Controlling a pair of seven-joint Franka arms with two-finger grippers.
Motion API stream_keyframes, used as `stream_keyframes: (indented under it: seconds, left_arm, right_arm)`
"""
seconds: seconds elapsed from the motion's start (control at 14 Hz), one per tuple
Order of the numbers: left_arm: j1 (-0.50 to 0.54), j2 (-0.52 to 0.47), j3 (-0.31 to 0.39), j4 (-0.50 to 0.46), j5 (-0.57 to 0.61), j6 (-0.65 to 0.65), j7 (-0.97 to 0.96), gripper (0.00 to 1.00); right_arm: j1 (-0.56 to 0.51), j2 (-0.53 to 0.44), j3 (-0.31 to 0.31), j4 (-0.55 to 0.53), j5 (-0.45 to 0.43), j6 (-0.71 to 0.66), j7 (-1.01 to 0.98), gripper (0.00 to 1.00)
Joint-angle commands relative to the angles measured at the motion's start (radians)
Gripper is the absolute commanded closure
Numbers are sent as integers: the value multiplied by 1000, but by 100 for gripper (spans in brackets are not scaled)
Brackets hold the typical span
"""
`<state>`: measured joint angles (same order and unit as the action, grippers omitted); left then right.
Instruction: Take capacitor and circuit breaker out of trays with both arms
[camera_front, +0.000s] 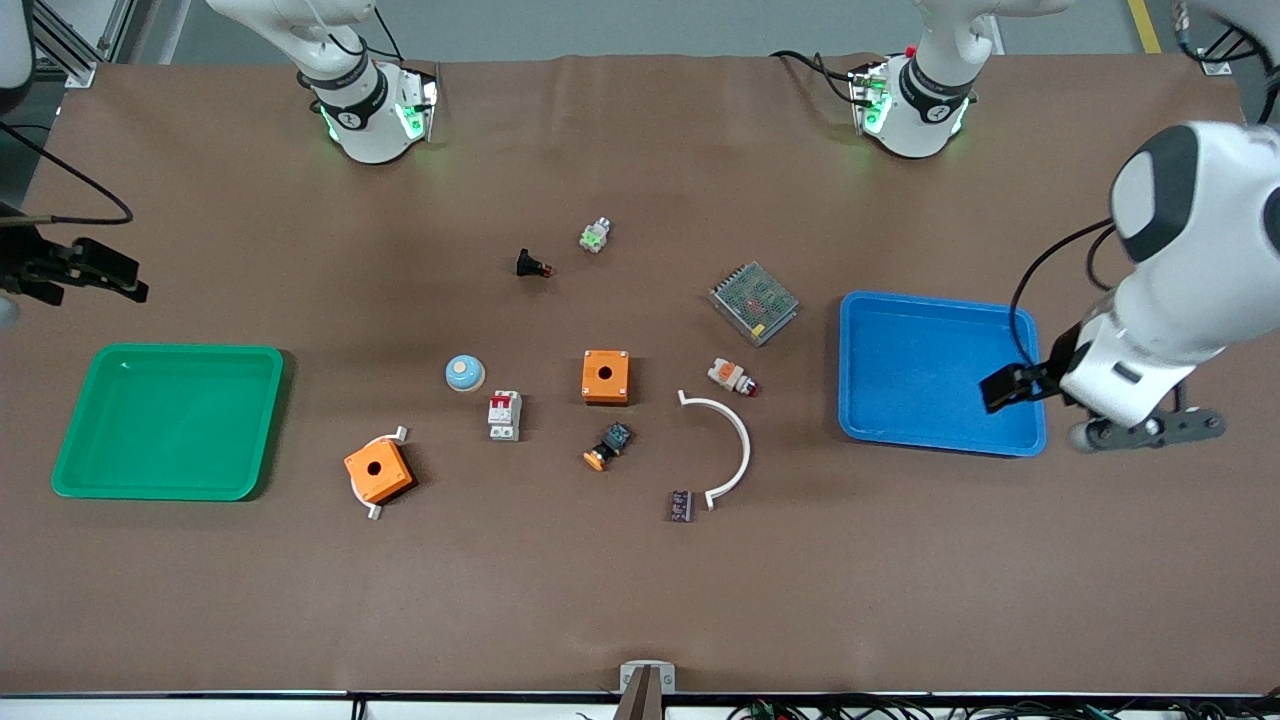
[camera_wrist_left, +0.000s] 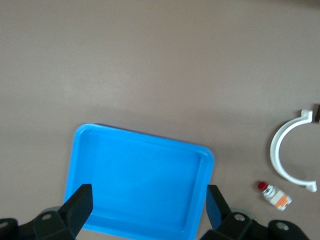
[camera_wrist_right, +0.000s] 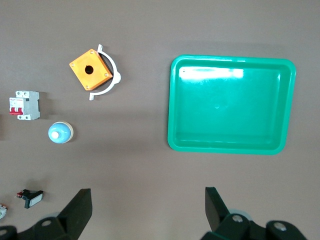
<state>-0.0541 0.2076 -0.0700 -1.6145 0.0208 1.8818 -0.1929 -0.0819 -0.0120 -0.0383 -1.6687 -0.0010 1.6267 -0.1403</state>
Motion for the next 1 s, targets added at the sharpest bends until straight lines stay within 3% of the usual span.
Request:
stream_keyframes:
  seconds: [0.0,0.21,0.5,0.93]
  left_arm:
    - [28,-128,-8,-134,10,8,102,0]
    - [31,-171,2,-113,1,-47,125,0]
    - [37,-131,2,68,8,-213,135,0]
    - [37,-126,1,87,18,-221,141,0]
  right_arm:
    - [-12,-97,18,-89,-13,7,-7,0]
    - [-10,-114,20,-97,-8,7,-5,0]
    - [-9,-123,20,-98,-4,7,-5,0]
    - [-7,-137,21,-132,-1,30,-5,0]
